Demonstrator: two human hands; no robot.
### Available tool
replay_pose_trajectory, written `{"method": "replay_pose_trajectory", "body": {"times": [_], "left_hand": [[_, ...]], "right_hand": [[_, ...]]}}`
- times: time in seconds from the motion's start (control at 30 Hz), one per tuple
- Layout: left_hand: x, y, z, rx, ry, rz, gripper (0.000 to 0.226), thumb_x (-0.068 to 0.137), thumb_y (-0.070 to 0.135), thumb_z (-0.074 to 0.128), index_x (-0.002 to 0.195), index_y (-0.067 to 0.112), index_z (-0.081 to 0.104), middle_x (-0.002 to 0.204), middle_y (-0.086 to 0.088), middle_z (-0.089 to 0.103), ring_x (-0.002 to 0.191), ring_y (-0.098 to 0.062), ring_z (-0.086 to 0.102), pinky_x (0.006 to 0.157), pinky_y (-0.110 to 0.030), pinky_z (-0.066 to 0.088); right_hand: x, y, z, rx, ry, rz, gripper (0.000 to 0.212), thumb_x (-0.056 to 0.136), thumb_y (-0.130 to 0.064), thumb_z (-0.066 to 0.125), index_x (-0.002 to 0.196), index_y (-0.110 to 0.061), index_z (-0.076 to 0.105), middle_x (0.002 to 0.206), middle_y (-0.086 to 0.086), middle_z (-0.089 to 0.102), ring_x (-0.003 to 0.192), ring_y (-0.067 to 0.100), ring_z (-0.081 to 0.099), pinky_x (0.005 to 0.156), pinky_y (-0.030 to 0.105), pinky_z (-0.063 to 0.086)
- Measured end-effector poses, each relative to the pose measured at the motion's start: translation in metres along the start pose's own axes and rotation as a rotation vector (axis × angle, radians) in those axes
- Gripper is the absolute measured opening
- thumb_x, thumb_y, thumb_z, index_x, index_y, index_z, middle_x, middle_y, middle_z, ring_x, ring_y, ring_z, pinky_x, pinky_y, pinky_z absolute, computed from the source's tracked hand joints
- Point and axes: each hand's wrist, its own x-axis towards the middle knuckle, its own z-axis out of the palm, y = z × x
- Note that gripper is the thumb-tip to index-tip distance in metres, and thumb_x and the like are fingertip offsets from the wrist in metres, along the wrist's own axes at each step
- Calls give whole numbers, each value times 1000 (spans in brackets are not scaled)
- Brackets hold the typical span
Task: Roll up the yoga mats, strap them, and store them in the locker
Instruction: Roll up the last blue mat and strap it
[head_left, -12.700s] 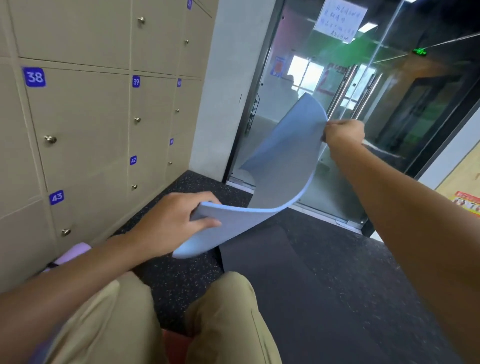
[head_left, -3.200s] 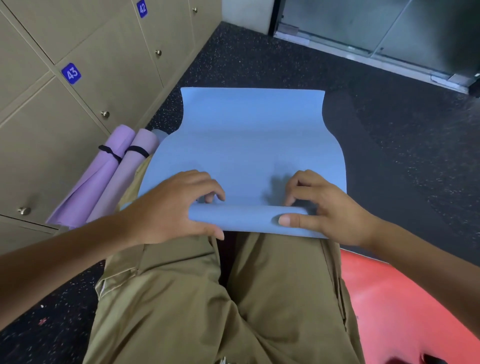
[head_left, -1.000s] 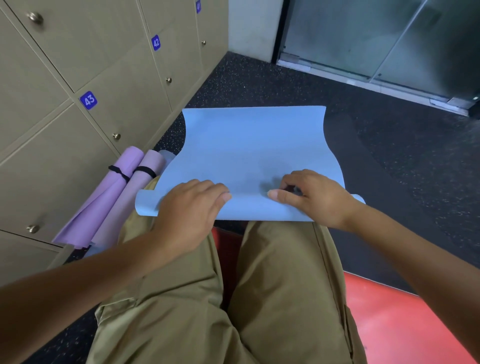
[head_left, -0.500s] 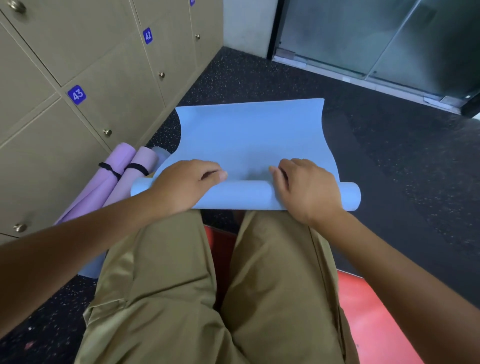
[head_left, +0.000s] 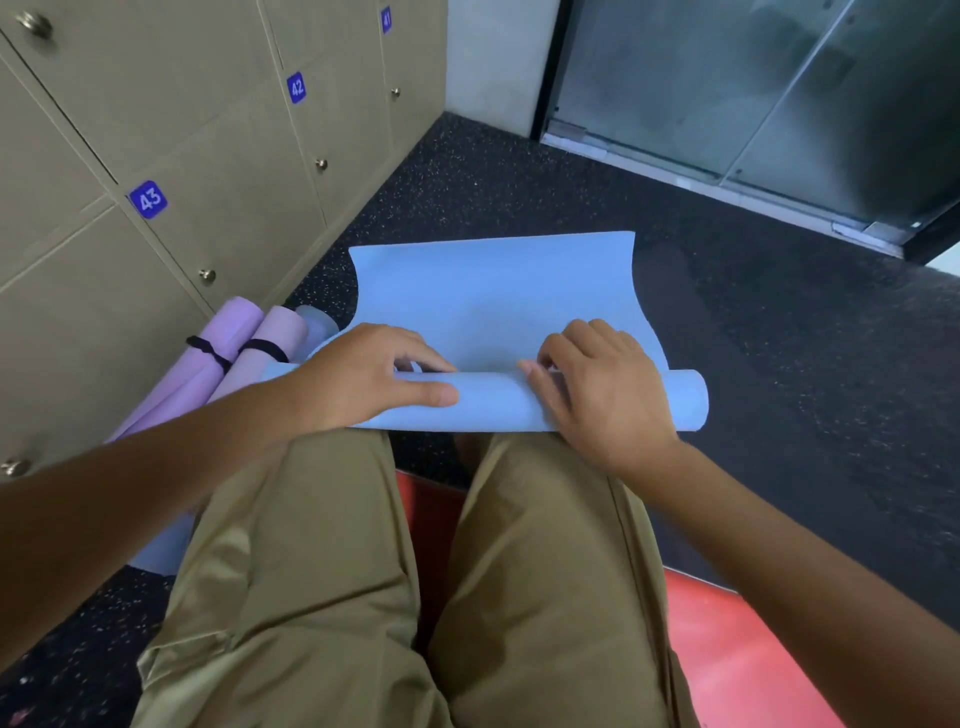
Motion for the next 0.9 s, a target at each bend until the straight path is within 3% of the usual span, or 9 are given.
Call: {"method": "replay_pose_trajectory", "body": {"times": [0.2, 0.27, 0.37, 0.43, 0.6, 0.67, 0.77, 0.9], "left_hand": [[9, 5, -11, 20, -110, -78, 45, 66, 81, 63, 95, 48, 76, 99, 19, 75, 85, -9, 66, 84, -39, 53], [5, 3, -3, 106, 38, -25, 44, 73, 78, 60, 95, 43, 76, 98, 19, 74, 89, -7, 65, 86, -40, 54], [-11, -7, 26, 357, 453, 271, 38, 93, 55, 60, 105, 24, 78, 103, 11, 74, 94, -16, 67, 85, -36, 52], [-19, -9, 36, 441, 564, 350, 37, 97, 46, 60, 112, 17, 77, 107, 4, 73, 94, -22, 67, 86, -30, 48], [-19, -14, 43, 632, 549, 288, 72, 84, 73, 61, 123, 14, 73, 116, 1, 73, 101, -22, 67, 90, -32, 47], [-16, -13, 44, 632, 548, 267, 73, 80, 75, 62, 121, 15, 73, 114, 2, 74, 98, -23, 69, 87, -31, 47], [-12, -12, 38, 590, 523, 250, 71, 80, 76, 58, 119, 19, 74, 111, 6, 74, 95, -21, 69, 81, -31, 47], [-3, -3, 27, 491, 372, 121, 68, 77, 83, 47, 116, 33, 72, 105, 14, 70, 95, -14, 65, 73, -33, 47]], "right_hand": [[-15, -4, 13, -63, 155, 51, 42, 106, -33, 49, 74, -7, 58, 72, 7, 48, 66, 27, 42, 59, 43, 37], [-6, -2, 16, -30, 134, 80, 44, 105, -36, 50, 72, -8, 57, 70, 6, 47, 65, 25, 41, 58, 40, 36], [5, 3, 18, 5, 76, 112, 46, 103, -43, 51, 70, -11, 58, 67, 2, 46, 64, 21, 42, 57, 34, 31], [10, 3, 19, 36, 26, 152, 50, 102, -50, 46, 68, -15, 56, 64, -1, 46, 63, 19, 43, 54, 32, 31], [28, 6, 17, 101, -202, 267, 54, 100, -60, 40, 61, -22, 46, 61, -6, 46, 61, 17, 47, 54, 33, 30], [33, 8, 15, 104, -250, 299, 56, 99, -61, 40, 58, -24, 45, 59, -5, 49, 58, 15, 49, 52, 32, 29], [30, 5, 14, 71, -166, 269, 55, 101, -57, 41, 59, -22, 41, 58, -6, 46, 57, 18, 47, 50, 32, 27], [6, 4, 20, -87, 42, 65, 47, 105, -44, 44, 77, -11, 63, 78, 5, 59, 73, 28, 53, 63, 42, 42]]}}
